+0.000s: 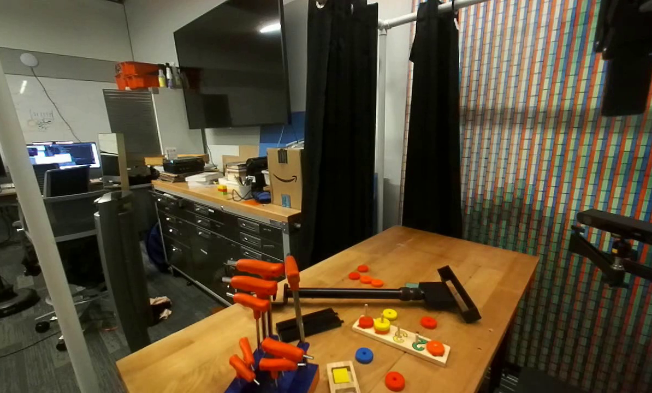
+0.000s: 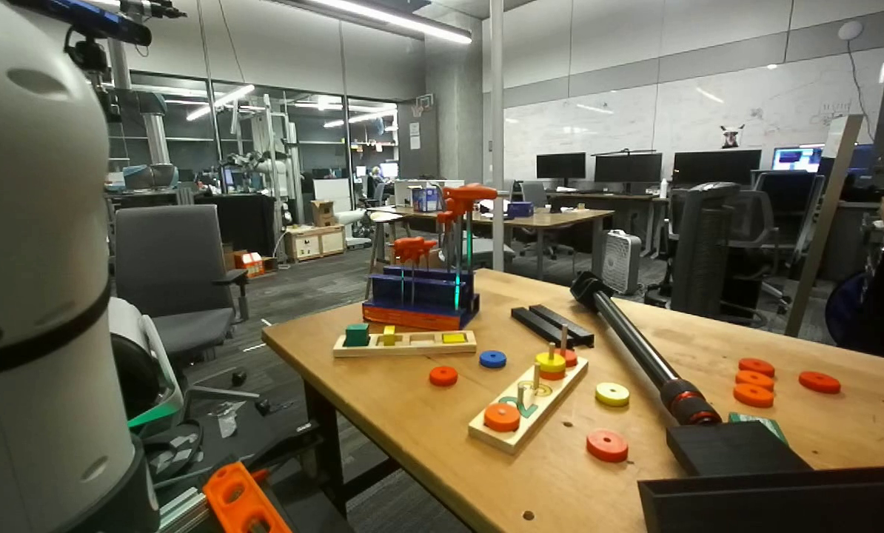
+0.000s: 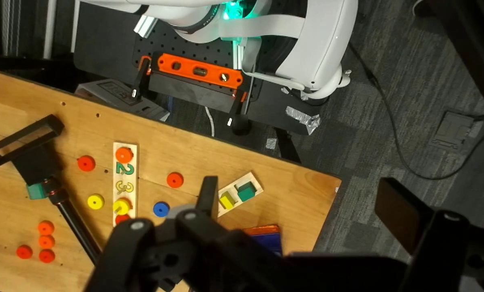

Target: Remove the blue ring from the wooden stand

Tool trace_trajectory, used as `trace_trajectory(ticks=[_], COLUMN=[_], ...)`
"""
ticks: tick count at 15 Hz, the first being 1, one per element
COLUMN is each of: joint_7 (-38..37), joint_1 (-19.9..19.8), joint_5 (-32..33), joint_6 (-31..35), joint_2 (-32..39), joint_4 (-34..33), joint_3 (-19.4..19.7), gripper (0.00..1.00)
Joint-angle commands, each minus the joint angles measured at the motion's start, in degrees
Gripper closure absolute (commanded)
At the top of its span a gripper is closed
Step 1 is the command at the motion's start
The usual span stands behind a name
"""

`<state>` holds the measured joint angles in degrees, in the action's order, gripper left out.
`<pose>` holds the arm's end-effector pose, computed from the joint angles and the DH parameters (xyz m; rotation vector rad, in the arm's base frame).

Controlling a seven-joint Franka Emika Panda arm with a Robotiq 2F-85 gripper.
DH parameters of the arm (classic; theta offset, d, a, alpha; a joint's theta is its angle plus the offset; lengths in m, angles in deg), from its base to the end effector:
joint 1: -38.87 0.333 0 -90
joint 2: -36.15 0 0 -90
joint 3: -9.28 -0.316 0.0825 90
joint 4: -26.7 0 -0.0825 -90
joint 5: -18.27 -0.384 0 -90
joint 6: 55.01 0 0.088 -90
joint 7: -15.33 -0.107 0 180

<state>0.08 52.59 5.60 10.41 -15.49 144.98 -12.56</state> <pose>0.1322 0.2247 0.6832 2.9975 0.4435 -0.0471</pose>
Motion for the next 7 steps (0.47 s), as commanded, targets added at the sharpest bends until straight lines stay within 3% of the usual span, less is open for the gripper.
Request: trace_trajectory(ticks=[1,7], joint_7=[1.0,0.8], joint_1=[-1.9,-2.2], joint_5=[-0.6,-0.6], joint_6=[-0.4,-0.4], joint_2=[-0.8,-0.9], joint_4=[-0.2,-0.2], joint_3=[-0.8,-0.8], gripper=[0.0,0.0])
